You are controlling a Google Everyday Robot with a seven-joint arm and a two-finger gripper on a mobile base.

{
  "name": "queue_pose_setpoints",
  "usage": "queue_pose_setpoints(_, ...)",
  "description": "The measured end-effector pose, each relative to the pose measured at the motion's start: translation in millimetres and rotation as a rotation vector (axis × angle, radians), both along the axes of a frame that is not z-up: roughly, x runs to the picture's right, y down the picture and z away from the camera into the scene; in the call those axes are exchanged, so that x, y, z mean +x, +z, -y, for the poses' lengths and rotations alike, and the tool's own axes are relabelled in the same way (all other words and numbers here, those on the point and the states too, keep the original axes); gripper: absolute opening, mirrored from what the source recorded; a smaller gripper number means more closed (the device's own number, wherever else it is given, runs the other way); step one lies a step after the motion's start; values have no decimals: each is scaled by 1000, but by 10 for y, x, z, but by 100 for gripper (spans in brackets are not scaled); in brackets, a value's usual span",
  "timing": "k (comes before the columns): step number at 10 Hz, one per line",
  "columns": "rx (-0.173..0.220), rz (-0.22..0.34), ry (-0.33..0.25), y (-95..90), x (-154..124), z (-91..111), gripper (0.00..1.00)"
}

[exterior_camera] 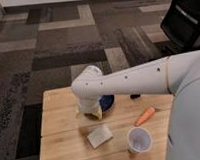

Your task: Push the ceramic bowl across the table

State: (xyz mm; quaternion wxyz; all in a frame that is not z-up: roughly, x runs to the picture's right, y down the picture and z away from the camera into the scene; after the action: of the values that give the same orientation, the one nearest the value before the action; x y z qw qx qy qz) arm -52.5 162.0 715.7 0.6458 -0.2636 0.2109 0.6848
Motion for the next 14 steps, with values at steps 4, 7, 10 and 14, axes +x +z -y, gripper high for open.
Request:
queue_pose_setpoints(4,-35,19,26,122,186,-242,65)
queue_pose_setpoints(7,-34,39,8,226,239,-204,65)
queue_pose_setpoints(10,-52,42,-5,360,309,-196,65)
queue_pose_setpoints(14,-31,36,-27,528,434,63,65)
